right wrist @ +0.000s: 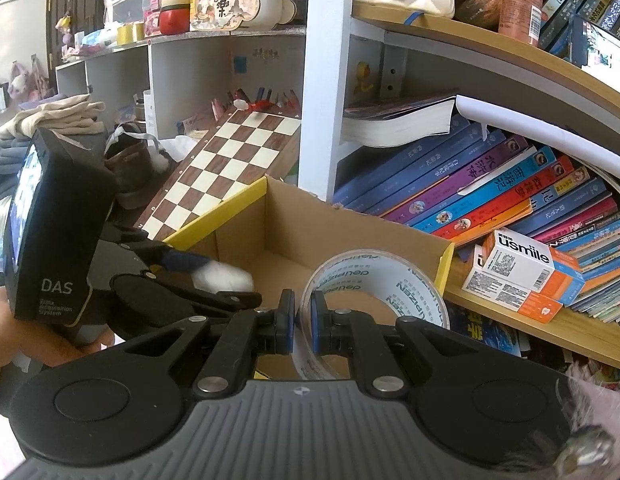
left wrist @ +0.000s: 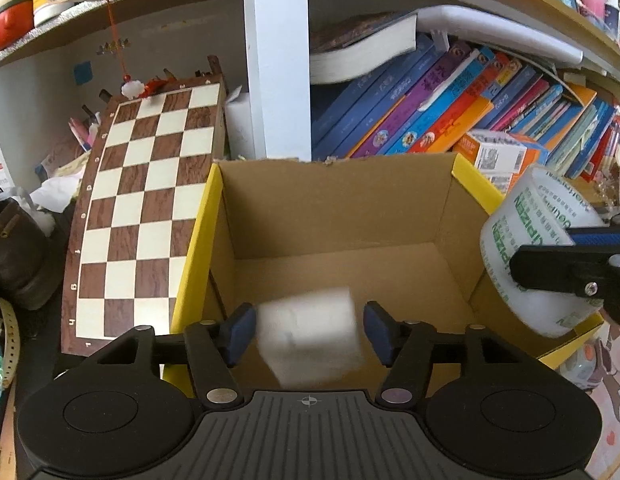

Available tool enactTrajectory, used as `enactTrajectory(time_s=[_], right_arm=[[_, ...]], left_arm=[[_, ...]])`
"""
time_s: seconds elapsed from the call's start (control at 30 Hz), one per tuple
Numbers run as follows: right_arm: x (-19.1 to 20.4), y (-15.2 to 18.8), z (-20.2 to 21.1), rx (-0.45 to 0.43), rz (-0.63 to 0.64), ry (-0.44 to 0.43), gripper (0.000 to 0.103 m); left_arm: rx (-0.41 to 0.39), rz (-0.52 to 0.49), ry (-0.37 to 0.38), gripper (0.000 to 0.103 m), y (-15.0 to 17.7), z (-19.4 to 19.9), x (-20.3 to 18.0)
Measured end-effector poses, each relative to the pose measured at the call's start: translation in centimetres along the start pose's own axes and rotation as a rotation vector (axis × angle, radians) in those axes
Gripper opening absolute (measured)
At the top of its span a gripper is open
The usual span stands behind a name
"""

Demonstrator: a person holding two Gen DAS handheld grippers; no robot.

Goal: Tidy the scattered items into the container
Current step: 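Lower the soap bar into the box and open the left tool, then carry the tape roll with the right tool down into the yellow box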

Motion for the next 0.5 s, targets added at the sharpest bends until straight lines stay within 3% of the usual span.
enactTrajectory(time_s=[0.5], right_arm=[[0.3, -0.4, 0.8, -0.022, -0.001, -0.015, 0.008]], left_arm=[[-0.08, 0.006, -0.003, 0.066, 0.6, 4.2, 0.0]])
Point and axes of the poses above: each gripper's, at about its wrist camera, not at the fingertips, and z roughly against the way its jaws point, x to its left, y to its underside, the point moved 5 cm from there along -z, roughly the way its jaws point, and after that the axes turned 11 degrees about x, right-handed, at the moved point
